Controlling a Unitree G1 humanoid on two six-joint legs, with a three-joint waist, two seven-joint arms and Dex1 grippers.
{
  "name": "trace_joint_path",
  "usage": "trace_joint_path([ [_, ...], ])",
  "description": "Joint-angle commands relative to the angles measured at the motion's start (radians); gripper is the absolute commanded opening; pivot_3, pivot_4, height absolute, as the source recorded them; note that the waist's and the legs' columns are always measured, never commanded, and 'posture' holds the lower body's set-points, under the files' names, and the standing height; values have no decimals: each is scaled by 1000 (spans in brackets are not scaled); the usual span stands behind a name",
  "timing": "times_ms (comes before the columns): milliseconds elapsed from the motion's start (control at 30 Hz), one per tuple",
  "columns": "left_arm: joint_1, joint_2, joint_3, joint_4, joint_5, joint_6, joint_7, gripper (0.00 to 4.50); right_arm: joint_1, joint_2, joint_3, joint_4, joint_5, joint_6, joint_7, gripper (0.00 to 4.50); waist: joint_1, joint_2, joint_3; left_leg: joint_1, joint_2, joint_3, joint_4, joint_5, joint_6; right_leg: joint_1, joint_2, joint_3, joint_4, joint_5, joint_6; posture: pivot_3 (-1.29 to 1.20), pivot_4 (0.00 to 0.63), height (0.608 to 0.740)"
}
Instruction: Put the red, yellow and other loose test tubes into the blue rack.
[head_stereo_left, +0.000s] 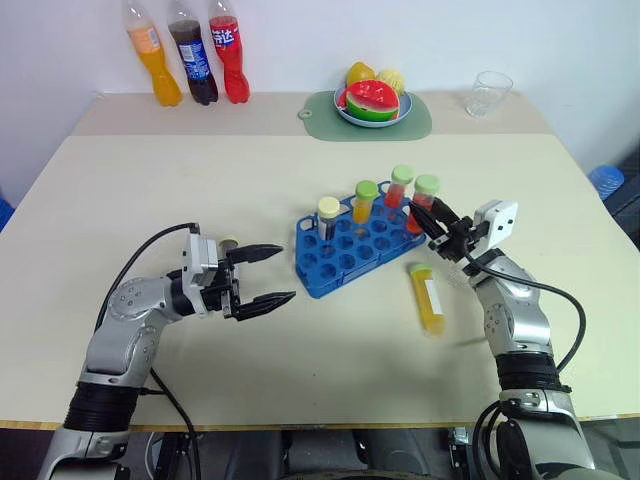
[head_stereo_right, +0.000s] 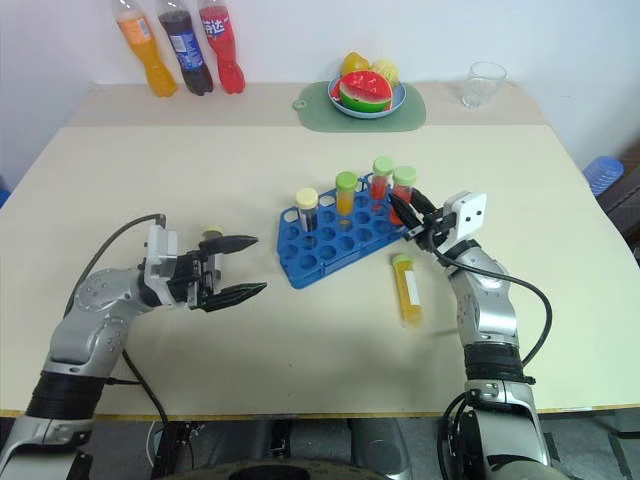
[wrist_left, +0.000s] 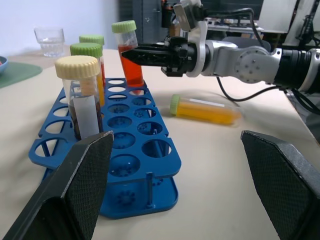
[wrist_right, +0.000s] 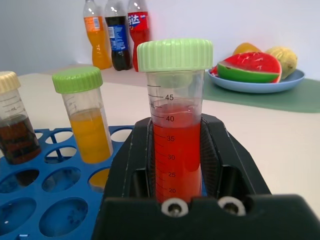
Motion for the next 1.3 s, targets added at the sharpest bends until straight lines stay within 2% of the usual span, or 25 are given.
trace_joint_path([
  [33,9,5,29,-41,-19,0,7,4218,21,17,29,-81,22,33,8,733,0,0,0,0,0,0,0,0,0,0,0,0,0,0,0,0,150,740],
  [267,15,7,29,-46,-23,2,12,4218,54,23,89,-163,37,77,54,733,0,0,0,0,0,0,0,0,0,0,0,0,0,0,0,0,150,740],
  [533,26,9,28,-58,-28,6,16,4218,52,9,110,-127,28,68,113,733,0,0,0,0,0,0,0,0,0,0,0,0,0,0,0,0,150,740],
  [733,26,10,30,-58,-28,10,19,4218,45,-17,99,-96,-46,-11,83,3682,2,0,0,0,0,0,0,0,0,0,0,0,0,0,0,0,150,740],
  [867,29,6,26,-59,-24,7,22,4218,51,-89,96,-122,-88,-19,92,3682,7,0,0,0,-1,0,0,0,0,0,-1,0,0,0,0,0,150,740],
  [1033,16,-9,14,-42,-18,1,20,4218,108,-199,81,-286,-113,70,64,3682,9,0,0,0,-1,0,0,0,0,0,-1,0,0,0,0,0,150,740],
  [1133,8,-21,4,-32,-14,-3,16,4218,163,-272,56,-419,-108,196,40,3682,10,0,0,0,-1,0,0,0,0,0,0,0,0,0,0,0,150,740],
  [1300,-12,-45,-14,-7,-6,-11,7,4218,245,-429,-20,-681,-15,626,2,3682,23,0,0,0,-1,0,1,0,0,0,0,0,-1,0,0,0,150,740],
])
